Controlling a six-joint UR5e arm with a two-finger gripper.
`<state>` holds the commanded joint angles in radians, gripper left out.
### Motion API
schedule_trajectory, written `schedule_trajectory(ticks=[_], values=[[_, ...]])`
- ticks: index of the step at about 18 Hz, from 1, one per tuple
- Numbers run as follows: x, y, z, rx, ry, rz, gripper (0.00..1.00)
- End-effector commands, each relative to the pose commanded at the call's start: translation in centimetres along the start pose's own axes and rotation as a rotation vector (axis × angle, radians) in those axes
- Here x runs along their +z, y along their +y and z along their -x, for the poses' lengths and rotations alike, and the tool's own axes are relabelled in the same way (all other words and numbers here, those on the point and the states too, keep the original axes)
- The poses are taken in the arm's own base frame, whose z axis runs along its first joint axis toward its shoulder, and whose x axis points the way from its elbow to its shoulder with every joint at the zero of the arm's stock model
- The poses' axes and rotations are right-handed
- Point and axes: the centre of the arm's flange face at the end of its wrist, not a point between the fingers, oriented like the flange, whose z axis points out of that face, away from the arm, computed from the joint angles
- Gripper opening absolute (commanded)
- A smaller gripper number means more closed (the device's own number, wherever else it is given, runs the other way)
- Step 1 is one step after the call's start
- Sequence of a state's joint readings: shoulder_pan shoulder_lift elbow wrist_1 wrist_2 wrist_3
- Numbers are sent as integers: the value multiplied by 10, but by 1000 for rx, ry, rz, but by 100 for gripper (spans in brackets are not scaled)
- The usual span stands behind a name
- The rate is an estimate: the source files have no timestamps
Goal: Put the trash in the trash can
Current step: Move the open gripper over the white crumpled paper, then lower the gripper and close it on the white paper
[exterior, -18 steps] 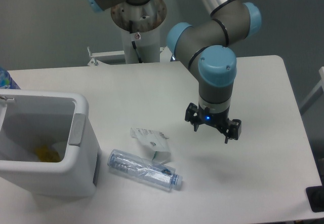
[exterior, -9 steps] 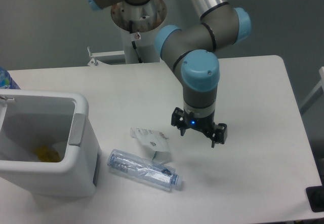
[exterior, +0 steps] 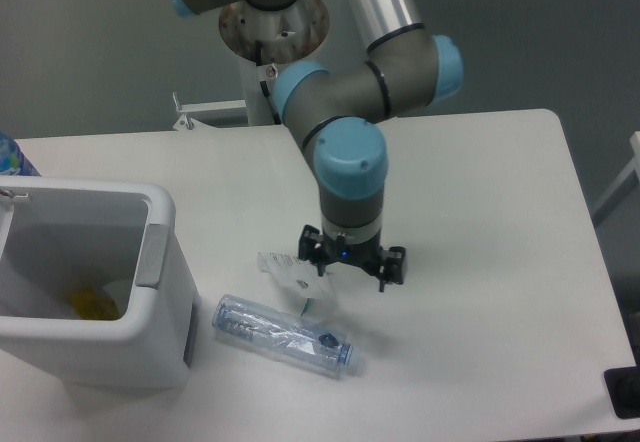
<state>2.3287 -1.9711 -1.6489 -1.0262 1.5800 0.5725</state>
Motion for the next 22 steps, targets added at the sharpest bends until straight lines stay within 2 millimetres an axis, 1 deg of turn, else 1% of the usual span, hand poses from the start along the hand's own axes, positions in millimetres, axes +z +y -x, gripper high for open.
schedule_trajectory(ticks=[2, 5, 7, 8, 11, 17, 18, 22], values=[[12, 3, -15, -9, 8, 20, 100], [24, 9, -28, 3, 16, 37, 100], [38, 10, -36, 13, 16, 42, 100], [42, 12, -37, 7, 13, 40, 100], [48, 6, -41, -35, 7, 27, 100], [59, -1, -37, -67, -1, 23, 100], [62, -1, -36, -67, -14, 35, 97], [64, -1, -38, -59, -34, 48, 74]])
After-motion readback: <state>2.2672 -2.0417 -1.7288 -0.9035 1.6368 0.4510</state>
